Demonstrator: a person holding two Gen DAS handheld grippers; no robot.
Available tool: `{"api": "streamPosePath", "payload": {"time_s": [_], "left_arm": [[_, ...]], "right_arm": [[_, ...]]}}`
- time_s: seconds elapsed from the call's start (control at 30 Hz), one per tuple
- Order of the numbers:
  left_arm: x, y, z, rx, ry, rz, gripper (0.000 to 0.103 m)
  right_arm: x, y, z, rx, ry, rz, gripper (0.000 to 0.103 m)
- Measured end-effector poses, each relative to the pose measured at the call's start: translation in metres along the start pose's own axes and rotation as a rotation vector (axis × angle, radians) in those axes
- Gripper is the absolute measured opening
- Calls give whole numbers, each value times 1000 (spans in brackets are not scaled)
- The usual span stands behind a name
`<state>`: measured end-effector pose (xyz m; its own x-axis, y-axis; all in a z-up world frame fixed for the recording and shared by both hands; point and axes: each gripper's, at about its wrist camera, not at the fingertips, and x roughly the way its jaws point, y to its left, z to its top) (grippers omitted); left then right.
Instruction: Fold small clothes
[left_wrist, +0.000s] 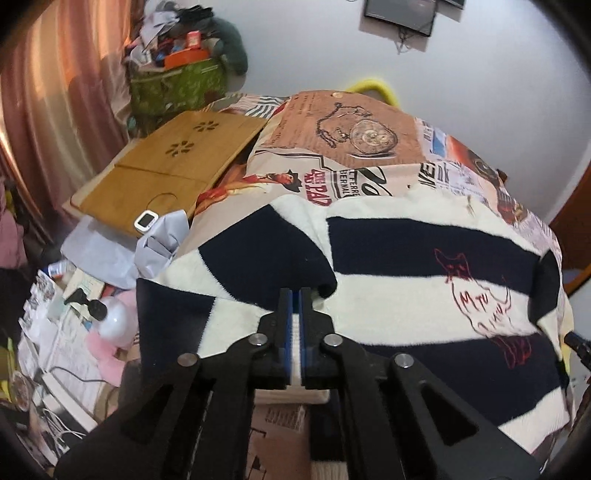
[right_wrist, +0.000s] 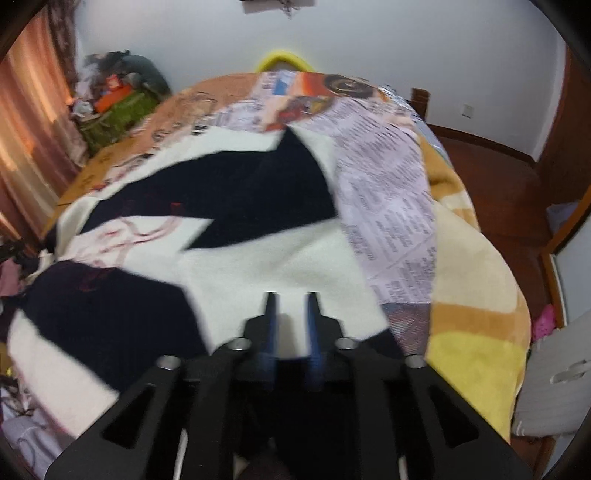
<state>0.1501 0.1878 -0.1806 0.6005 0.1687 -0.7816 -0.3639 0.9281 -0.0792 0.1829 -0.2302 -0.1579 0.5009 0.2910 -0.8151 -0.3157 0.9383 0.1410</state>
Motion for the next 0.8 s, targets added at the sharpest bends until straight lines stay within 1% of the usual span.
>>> {"api": "streamPosePath", "payload": {"time_s": [0.03, 0.07, 0.1, 0.13, 0.17, 0.2, 0.27, 0.33, 0.37, 0.4, 0.43, 0.47, 0.53, 0.57, 0.63, 0.7, 0.73, 0.77, 0.8], "left_arm": [[-2, 0, -2, 14, 5, 7, 15], [-3, 1, -5, 19, 8, 14, 28], [-4, 3, -9, 18, 9, 18, 36], [-5, 7, -13, 15, 14, 25, 49], [-6, 11, -19, 12, 17, 31, 57], [-6, 18, -25, 7, 26, 39, 60], [-5, 27, -34, 5, 48, 47, 67], [-2, 32, -46, 4, 67, 47, 70], [1, 34, -51, 10, 83, 41, 71], [3, 33, -55, 21, 98, 36, 71], [7, 31, -59, 40, 119, 32, 71], [11, 29, -62, 55, 130, 30, 71], [19, 24, -67, 77, 152, 28, 71], [24, 22, -69, 85, 162, 28, 72], [29, 18, -71, 99, 159, 32, 72], [32, 15, -69, 119, 137, 43, 71], [34, 14, -68, 124, 133, 47, 62], [37, 13, -66, 128, 127, 48, 43], [41, 13, -64, 126, 137, 51, 32]], "right_arm": [[0, 8, 0, -16, -12, 14, 58], [1, 13, 0, -30, -19, 22, 63], [5, 20, 2, -51, -18, 28, 67], [12, 25, 3, -69, -7, 27, 67], [23, 29, 4, -87, 14, 20, 67], [31, 32, 5, -95, 29, 16, 67], [46, 33, 3, -98, 39, 14, 66], [53, 30, -1, -80, 58, 36, 66], [54, 28, -2, -69, 58, 48, 66], [53, 27, -2, -66, 56, 54, 61], [53, 26, -2, -72, 52, 54, 52], [51, 26, -2, -80, 48, 48, 45], [49, 27, -3, -90, 47, 25, 17], [46, 27, -6, -96, 49, 16, 13], [41, 24, -7, -101, 47, 8, 9], [35, 20, -8, -105, 35, -13, 8], [32, 16, -7, -102, 27, -25, 8], [28, 12, -7, -99, 17, -38, 8], [24, 7, -6, -95, 7, -55, 8]]}}
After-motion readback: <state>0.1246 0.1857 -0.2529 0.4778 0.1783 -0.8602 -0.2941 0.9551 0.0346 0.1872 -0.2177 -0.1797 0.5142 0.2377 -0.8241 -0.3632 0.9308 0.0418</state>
